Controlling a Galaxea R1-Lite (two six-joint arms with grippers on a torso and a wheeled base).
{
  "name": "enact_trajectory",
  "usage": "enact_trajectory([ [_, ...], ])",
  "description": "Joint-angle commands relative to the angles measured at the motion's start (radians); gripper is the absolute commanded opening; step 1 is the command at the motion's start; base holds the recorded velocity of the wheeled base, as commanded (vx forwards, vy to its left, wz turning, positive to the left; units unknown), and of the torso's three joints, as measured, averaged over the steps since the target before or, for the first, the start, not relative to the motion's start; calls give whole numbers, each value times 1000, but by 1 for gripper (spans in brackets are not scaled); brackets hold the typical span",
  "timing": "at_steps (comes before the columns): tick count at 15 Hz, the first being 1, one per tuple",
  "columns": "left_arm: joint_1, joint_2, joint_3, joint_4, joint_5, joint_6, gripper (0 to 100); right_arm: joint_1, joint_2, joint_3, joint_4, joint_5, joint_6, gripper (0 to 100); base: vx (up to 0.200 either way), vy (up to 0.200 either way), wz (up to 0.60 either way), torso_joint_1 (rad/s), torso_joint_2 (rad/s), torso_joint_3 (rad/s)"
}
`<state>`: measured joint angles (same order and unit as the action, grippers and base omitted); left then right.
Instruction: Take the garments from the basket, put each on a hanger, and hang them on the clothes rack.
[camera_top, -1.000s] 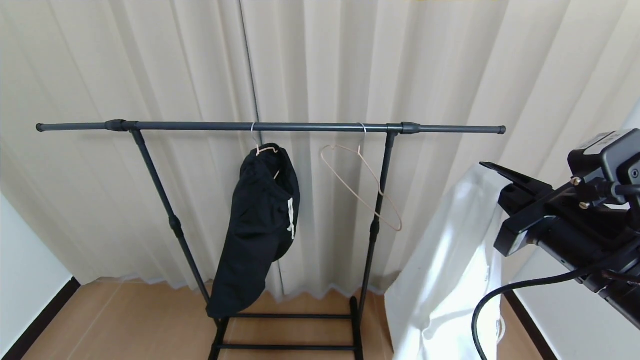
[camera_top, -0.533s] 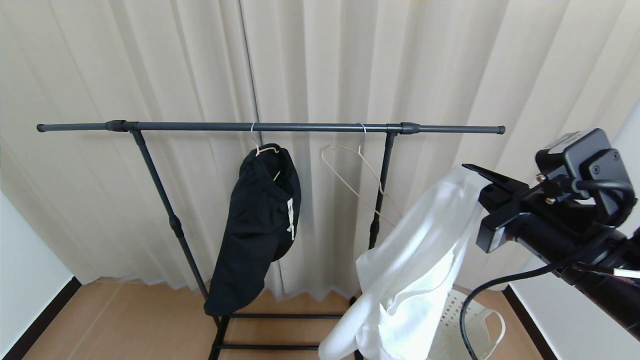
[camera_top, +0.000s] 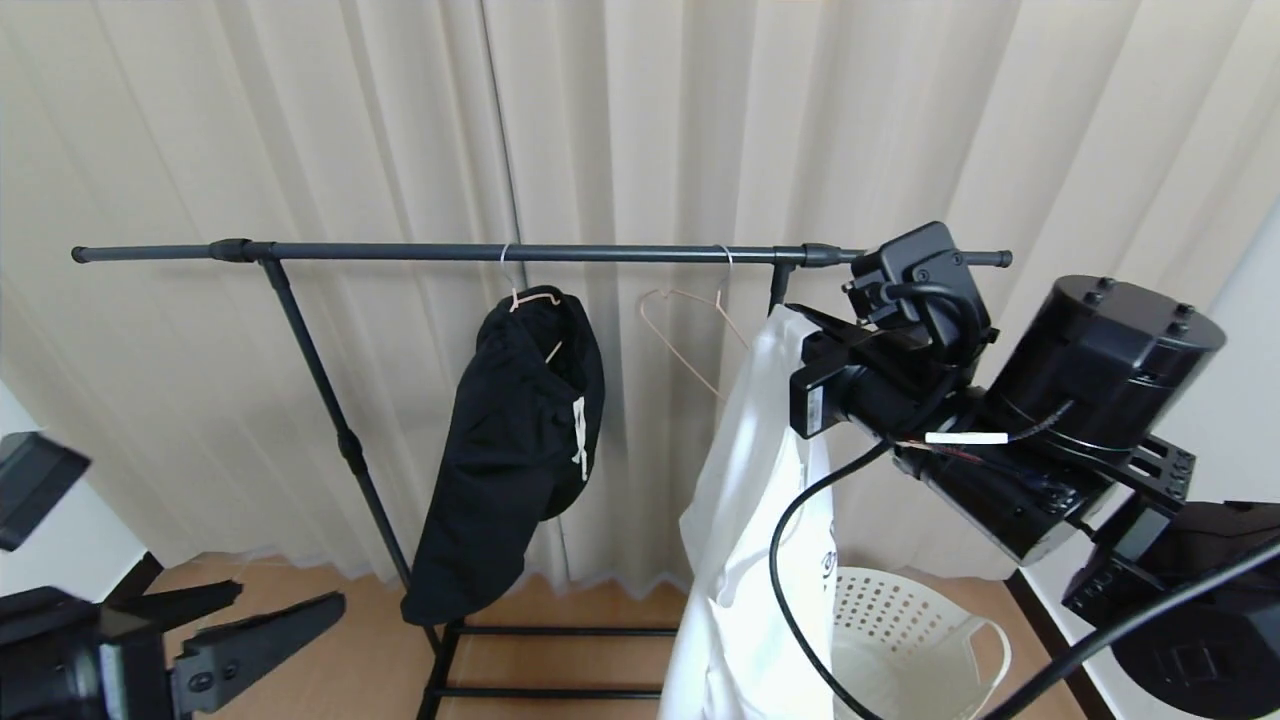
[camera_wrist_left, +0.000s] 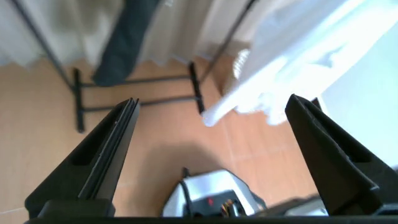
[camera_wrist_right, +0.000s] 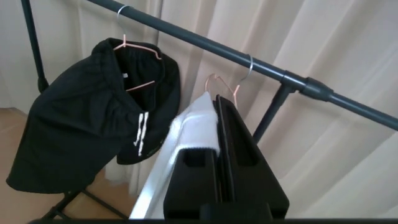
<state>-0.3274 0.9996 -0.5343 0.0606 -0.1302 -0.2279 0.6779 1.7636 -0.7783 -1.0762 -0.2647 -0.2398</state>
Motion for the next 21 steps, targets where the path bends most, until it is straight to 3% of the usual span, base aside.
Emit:
enact_trajectory([
  [1,-114,205,-70,-27,-2,-13,100,5,65,-26,-2,-1,11,0,0,0,0,0,0,0],
  [5,-242,393,-84,-197,1,-13,100,48,74,-50,1,-4,71,0,0,0,0,0,0,0],
  [9,-341,507,-121,-265,0,-11,100,104,89,-53,1,-5,102,0,0,0,0,0,0,0],
  [13,-360,651,-139,-397,-2,-13,100,123,94,-52,-1,-15,112,0,0,0,0,0,0,0],
  [18,-390,740,-191,-421,0,-14,100,137,94,-50,1,-18,112,0,0,0,0,0,0,0],
  [21,-392,800,-251,-421,1,-64,100,152,83,-44,-1,-18,112,0,0,0,0,0,0,0],
])
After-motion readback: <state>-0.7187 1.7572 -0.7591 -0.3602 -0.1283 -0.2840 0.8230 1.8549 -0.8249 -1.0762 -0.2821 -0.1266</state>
